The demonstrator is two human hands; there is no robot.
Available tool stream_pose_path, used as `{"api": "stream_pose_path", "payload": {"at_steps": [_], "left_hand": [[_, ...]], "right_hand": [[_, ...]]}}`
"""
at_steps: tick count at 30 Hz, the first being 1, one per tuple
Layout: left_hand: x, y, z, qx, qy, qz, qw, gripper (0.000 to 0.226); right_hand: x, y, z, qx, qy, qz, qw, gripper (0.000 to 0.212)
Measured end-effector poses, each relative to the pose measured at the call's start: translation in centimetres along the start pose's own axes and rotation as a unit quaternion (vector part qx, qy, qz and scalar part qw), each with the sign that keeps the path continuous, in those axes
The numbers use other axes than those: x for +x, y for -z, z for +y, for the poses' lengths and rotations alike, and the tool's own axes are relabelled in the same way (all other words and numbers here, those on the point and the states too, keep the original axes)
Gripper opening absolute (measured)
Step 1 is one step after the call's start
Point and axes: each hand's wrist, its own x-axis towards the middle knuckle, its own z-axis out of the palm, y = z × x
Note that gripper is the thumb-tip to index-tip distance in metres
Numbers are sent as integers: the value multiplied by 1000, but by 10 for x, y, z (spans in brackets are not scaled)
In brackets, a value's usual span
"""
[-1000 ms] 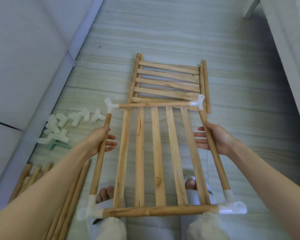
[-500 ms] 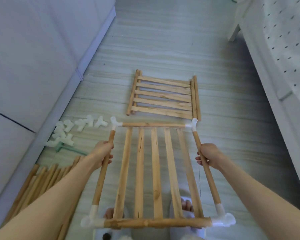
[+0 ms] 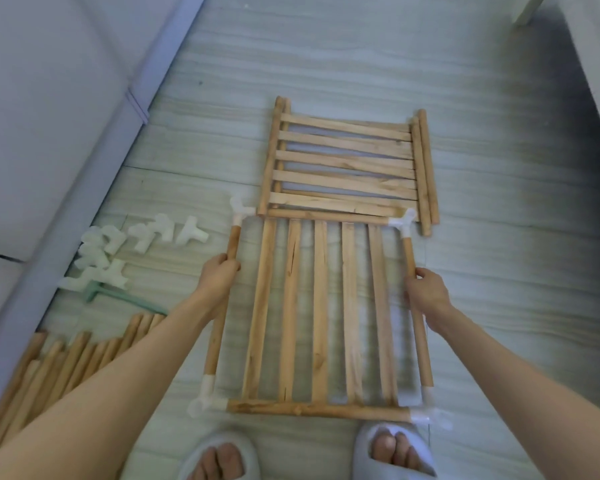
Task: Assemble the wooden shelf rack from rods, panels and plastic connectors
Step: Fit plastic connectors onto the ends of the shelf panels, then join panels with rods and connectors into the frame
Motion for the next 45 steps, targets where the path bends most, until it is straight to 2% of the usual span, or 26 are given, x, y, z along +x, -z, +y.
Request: {"api": "stream_pose_path", "payload": {"at_steps": [2, 5, 7, 10, 15, 18, 20, 24, 27, 30, 35, 39, 45], "left_hand": [[-4, 1, 0, -5, -11, -23, 1000, 20], [-18, 4, -4, -20, -38, -49, 998, 32], [-32, 9, -13, -8, -51, -49, 997, 36], [-64, 22, -36, 59, -69, -22, 996, 37], [-113, 70, -103, 154, -132, 67, 977, 36], [-119, 115, -135, 253, -98, 144, 952, 43], [-119, 152, -153, 293, -51, 172, 939, 47], [-113, 206, -187, 408, 12, 168, 897, 52], [-102, 227, -197, 441, 68, 145, 883, 56], [-90, 231, -199, 481, 82, 112, 866, 63], [-77, 231, -197, 480, 68, 159, 860, 58], [-76, 236, -202, 488, 49, 152, 858, 64], [-71, 242, -201, 473, 72, 144, 866, 75]], "right_hand": [[-1, -4, -2, -30, 24, -1, 999, 24], [-10, -13, -6, -77, 72, -17, 994, 39], [-23, -22, -3, -171, 119, -17, 978, 45], [-54, -39, 3, -312, 187, -72, 929, 46], [-111, -90, -10, -398, 287, -223, 842, 58], [-134, -121, -22, -438, 356, -271, 780, 59], [-145, -141, -25, -451, 372, -300, 754, 60], [-146, -151, -11, -488, 349, -302, 741, 65], [-132, -135, 2, -503, 339, -298, 737, 69], [-123, -124, 0, -470, 322, -331, 752, 71], [-125, -126, -3, -465, 311, -351, 751, 73], [-128, -126, -2, -470, 311, -345, 751, 73], [-128, -124, -5, -445, 305, -352, 765, 72]]}}
